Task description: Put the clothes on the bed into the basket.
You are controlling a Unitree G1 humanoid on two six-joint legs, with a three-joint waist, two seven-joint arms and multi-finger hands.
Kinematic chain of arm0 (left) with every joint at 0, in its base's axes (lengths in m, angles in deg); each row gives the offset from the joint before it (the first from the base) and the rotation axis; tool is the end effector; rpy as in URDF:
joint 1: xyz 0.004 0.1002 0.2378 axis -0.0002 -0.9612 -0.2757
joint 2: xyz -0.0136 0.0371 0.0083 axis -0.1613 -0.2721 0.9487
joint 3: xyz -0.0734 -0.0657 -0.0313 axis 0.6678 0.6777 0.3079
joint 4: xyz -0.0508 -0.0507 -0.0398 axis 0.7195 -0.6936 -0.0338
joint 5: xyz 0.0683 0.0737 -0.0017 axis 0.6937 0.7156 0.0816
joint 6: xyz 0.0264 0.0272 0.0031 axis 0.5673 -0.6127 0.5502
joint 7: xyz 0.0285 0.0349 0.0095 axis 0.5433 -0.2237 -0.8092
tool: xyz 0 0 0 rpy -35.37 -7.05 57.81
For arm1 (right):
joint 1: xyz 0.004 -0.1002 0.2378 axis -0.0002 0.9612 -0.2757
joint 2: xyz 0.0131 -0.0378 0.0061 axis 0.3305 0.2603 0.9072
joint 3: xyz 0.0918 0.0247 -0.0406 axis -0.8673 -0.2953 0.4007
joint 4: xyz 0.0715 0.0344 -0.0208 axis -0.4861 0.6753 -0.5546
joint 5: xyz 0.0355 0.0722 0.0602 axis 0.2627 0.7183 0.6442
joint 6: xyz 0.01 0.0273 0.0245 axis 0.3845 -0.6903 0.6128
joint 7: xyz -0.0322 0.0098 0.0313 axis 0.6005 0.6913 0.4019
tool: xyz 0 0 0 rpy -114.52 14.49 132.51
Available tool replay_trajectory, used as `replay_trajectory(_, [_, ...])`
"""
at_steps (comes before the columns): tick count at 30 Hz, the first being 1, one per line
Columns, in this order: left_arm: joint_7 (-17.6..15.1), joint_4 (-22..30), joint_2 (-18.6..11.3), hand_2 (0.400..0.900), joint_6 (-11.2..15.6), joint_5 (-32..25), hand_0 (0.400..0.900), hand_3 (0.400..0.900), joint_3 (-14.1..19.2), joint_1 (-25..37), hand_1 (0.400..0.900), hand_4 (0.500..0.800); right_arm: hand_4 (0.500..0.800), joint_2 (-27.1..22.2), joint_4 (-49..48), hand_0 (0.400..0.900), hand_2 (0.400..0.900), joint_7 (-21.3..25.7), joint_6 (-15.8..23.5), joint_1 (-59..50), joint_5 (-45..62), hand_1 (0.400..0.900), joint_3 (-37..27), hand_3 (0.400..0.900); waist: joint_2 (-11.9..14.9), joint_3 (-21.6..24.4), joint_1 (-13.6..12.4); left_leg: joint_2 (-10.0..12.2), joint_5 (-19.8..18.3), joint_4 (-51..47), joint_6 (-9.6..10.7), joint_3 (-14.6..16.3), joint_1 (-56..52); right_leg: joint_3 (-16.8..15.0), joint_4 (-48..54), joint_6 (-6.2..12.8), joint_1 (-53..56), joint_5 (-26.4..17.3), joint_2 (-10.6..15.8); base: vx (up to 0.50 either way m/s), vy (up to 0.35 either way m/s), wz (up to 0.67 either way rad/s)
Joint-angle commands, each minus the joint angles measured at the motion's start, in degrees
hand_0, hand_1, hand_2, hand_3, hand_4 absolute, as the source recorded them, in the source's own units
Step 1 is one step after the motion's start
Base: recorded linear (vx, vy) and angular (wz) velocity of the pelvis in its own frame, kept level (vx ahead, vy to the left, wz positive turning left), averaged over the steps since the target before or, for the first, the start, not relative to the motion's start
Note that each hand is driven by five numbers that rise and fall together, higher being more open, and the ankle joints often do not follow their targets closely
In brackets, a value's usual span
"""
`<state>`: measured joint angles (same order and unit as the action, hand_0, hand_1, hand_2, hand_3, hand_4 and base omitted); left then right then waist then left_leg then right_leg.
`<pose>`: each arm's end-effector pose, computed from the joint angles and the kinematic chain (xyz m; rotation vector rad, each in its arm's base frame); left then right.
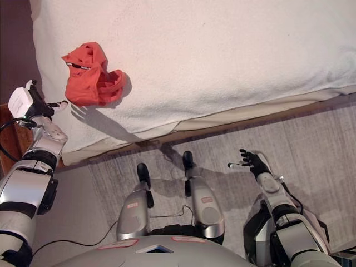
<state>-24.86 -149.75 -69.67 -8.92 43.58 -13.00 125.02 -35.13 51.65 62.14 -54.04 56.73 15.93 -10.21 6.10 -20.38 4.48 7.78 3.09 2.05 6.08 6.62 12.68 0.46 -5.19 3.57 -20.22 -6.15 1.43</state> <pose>0.2919 0.3200 0.0807 0.9858 0.2886 0.7692 0.1836 -0.2725 -0.0489 -0.4756 0.6805 0.0251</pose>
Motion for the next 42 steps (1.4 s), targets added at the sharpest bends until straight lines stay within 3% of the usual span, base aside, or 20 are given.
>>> replay_trajectory(1, [-3.4, 2.9, -5.1, 0.9, 1.4, -0.7, 0.9, 0.9, -1.6, 5.1, 0.9, 0.8, 0.8, -2.7, -1.4, 0.9, 0.9, 0.9, 1.4, 1.8, 3.2, 0.9, 1.4, 0.9, 1.4, 3.4, 0.2, 0.8, -2.2, 8.2, 0.4, -2.5, 6.7, -1.7, 1.8, 4.64, -2.9, -5.7, 5.1, -0.01, 0.002, 0.04])
replay_trajectory(7, [-0.7, 0.6, -3.3, 0.9, 4.2, -8.6, 0.9, 0.9, -2.1, 9.2, 0.9, 0.8, 0.8, -2.7, -2.6, 0.9, 0.9, 0.9, 1.1, 0.1, 3.7, 0.9, 2.8, 0.9, 1.5, 2.8, 1.0, 0.5, -2.2, 9.0, 0.4, -3.0, 8.8, -1.7, 1.8, 4.62, -4.6, -6.2, 5.0, 0.0, 0.003, -0.03])
replay_trajectory(11, [-0.5, 0.4, -2.4, 0.9, 4.5, -10.7, 0.9, 0.9, -2.4, 11.0, 0.9, 0.8, 0.8, -3.1, -3.7, 0.9, 0.9, 1.1, 1.4, -0.7, 4.1, 0.9, 3.3, 0.9, 1.7, 2.5, 1.6, 0.3, -2.9, 10.3, 0.2, -3.1, 10.7, -2.1, 1.4, 4.56, -6.8, -6.6, 4.8, -0.01, 0.013, -0.14])
replay_trajectory(13, [0.8, -1.9, -3.6, 0.9, 5.2, -12.8, 0.9, 0.9, -2.4, 12.2, 0.9, 0.8, 0.8, -3.4, -5.0, 0.9, 0.9, 1.0, 1.5, -1.2, 4.7, 0.9, 3.7, 0.9, 1.7, 2.5, 2.2, 0.8, -3.7, 11.5, 0.2, -2.8, 11.9, -2.3, 1.0, 4.55, -8.0, -6.4, 4.3, -0.01, 0.023, -0.21])
replay_trajectory(24, [-0.1, -1.6, -1.8, 0.9, 5.1, -12.8, 0.9, 0.9, -4.1, 15.3, 0.9, 0.8, 0.8, -5.7, -14.8, 0.9, 0.9, 1.3, 3.1, 0.0, 6.2, 0.9, 4.3, 0.9, 2.5, 3.4, 5.0, 1.7, -5.7, 16.6, 0.1, -3.0, 21.6, -2.8, -1.1, 4.47, -16.9, -6.7, 3.7, -0.02, -0.008, -0.11])
replay_trajectory(38, [3.9, -4.0, -0.4, 0.9, 4.6, -14.9, 0.9, 0.9, -5.7, 17.5, 0.9, 0.8, 0.8, -8.9, -21.3, 0.9, 0.9, 1.4, 3.8, 1.5, 6.9, 0.9, 3.0, 0.9, 0.6, 6.4, 7.4, 2.3, -7.8, 21.2, -0.1, -3.8, 31.0, -2.3, -3.0, 4.39, -25.3, -6.2, 3.3, -0.01, -0.001, -0.04])
replay_trajectory(39, [4.2, -4.1, -0.2, 0.716, 4.6, -15.2, 0.716, 0.716, -5.5, 17.2, 0.716, 0.689, 0.8, -8.8, -20.9, 0.9, 0.9, 1.5, 3.8, 1.5, 6.7, 0.9, 2.9, 0.9, 0.5, 6.6, 7.4, 2.3, -7.9, 21.2, -0.2, -3.8, 31.1, -2.3, -3.0, 4.37, -25.4, -6.2, 3.2, 0.0, 0.0, 0.0])
replay_trajectory(40, [4.2, -4.2, -0.2, 0.425, 4.7, -15.3, 0.425, 0.425, -5.5, 17.2, 0.425, 0.515, 0.8, -8.8, -20.8, 0.9, 0.9, 1.5, 3.7, 1.6, 6.5, 0.9, 2.9, 0.9, 0.5, 6.8, 7.5, 2.3, -7.9, 21.2, -0.1, -3.8, 31.2, -2.2, -2.9, 4.38, -25.6, -6.3, 3.3, 0.0, 0.0, 0.0])
replay_trajectory(42, [4.1, -4.0, -0.2, 0.4, 4.8, -15.3, 0.4, 0.4, -5.6, 17.0, 0.4, 0.5, 0.8, -8.7, -20.8, 0.9, 0.9, 1.5, 3.8, 2.2, 6.3, 0.9, 2.7, 0.9, 0.4, 7.4, 7.5, 2.2, -8.0, 21.2, -0.1, -3.8, 31.4, -2.1, -2.9, 4.38, -25.8, -6.4, 3.2, 0.0, 0.0, 0.0])
